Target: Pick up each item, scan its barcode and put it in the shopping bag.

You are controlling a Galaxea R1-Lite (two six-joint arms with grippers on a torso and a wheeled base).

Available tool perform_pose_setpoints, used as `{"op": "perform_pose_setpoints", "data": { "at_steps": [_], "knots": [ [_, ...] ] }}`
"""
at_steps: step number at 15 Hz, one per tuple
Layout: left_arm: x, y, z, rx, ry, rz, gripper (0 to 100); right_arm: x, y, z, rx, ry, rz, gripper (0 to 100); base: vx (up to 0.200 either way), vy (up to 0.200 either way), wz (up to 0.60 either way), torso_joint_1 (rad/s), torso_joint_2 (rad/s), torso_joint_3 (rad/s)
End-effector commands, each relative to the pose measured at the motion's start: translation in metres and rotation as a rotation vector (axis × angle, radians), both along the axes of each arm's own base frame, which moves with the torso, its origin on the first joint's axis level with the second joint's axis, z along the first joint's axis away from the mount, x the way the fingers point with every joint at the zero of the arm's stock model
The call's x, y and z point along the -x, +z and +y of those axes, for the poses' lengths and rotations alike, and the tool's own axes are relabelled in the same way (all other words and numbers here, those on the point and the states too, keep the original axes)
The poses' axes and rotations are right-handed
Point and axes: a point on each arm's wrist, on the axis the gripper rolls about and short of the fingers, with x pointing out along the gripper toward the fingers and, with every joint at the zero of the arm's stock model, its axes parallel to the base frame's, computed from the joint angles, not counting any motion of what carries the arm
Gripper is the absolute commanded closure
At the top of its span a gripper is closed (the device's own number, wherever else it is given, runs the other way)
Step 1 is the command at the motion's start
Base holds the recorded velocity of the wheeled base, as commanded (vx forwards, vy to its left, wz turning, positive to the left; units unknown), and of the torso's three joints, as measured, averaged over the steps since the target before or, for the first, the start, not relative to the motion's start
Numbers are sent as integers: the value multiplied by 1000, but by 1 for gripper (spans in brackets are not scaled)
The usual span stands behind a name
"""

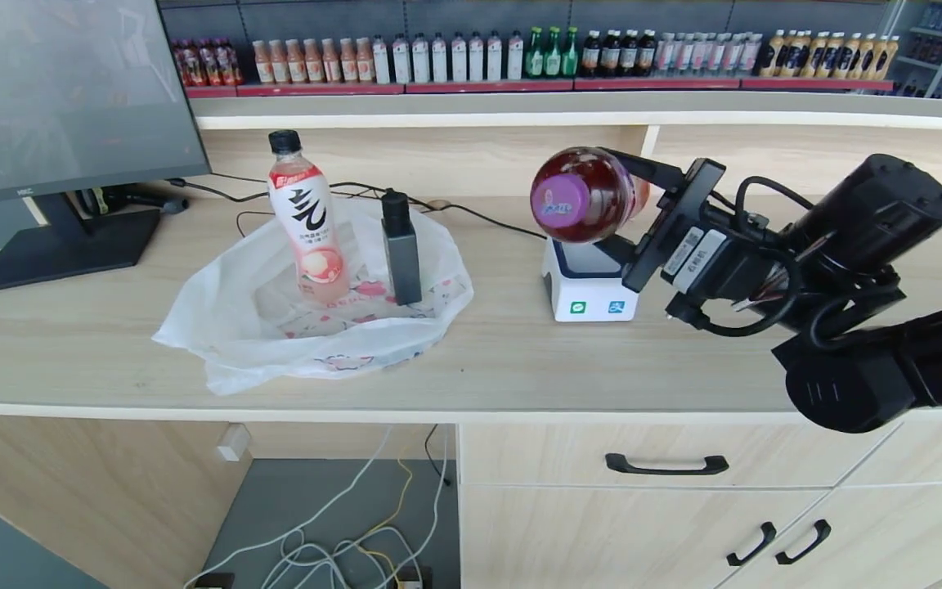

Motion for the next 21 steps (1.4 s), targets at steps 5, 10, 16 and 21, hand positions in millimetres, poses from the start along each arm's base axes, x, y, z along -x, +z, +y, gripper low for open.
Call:
{"op": "perform_pose_setpoints", "data": {
  "at_steps": [5,10,16,21],
  "knots": [
    [0,0,0,1,0,0,0,-9,-24,-2,112,8,-59,100,0,0,0,0,0,0],
    [0,0,0,2,0,0,0,-16,-42,0,164,-11,-83,100,0,0,0,0,0,0],
    [0,0,0,1,0,0,0,-25,-54,-3,188,-35,-85,100,0,0,0,0,0,0],
    [0,0,0,-1,0,0,0,-26,-54,-3,191,-38,-92,100,0,0,0,0,0,0]
  ]
}}
